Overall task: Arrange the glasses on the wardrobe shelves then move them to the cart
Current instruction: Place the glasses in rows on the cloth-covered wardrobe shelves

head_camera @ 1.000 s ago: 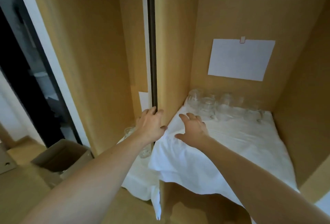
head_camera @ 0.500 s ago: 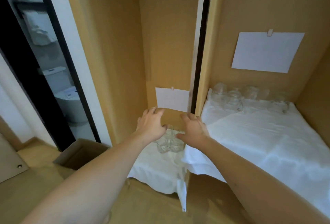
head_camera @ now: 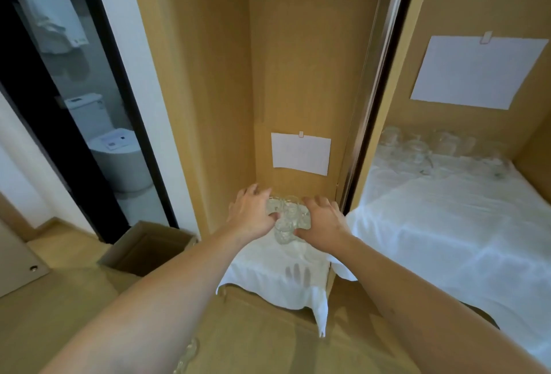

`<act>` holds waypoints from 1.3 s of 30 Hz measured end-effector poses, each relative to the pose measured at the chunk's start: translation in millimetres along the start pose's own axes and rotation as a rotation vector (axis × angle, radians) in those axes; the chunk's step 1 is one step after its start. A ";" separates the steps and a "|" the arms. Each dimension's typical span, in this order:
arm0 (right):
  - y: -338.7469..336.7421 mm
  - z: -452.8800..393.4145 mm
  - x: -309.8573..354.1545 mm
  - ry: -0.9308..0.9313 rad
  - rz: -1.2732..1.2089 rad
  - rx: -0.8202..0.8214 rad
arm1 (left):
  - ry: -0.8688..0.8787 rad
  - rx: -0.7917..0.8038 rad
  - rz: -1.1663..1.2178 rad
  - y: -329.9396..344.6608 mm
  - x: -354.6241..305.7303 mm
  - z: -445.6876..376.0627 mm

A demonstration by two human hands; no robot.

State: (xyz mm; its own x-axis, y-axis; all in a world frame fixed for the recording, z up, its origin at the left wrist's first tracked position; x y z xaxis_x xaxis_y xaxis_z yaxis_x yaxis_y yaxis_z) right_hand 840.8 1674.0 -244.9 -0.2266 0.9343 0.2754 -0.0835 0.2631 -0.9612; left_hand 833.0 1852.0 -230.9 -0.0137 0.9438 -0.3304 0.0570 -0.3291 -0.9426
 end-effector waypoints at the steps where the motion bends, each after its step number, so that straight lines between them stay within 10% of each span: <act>1: 4.5 -6.4 -0.8 0.005 0.006 0.014 | -0.006 0.009 0.006 4.4 4.6 -6.0; 39: 282.6 -264.9 -76.2 0.459 -0.260 0.355 | -0.164 0.402 0.216 272.9 159.4 -290.9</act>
State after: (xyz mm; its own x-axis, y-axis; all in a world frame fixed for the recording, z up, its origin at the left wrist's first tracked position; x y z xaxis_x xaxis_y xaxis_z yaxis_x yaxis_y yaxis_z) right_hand 1091.5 1740.9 -542.4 0.2770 0.8792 0.3876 -0.4143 0.4732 -0.7775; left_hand 1136.8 1921.9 -526.5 -0.2028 0.8455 -0.4939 -0.3141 -0.5339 -0.7850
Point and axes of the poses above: each hand's wrist, its own z-axis away from the middle knuckle, its own y-axis out of the palm, x = y × z, the point moved 6 cm from there along -z, towards the middle knuckle
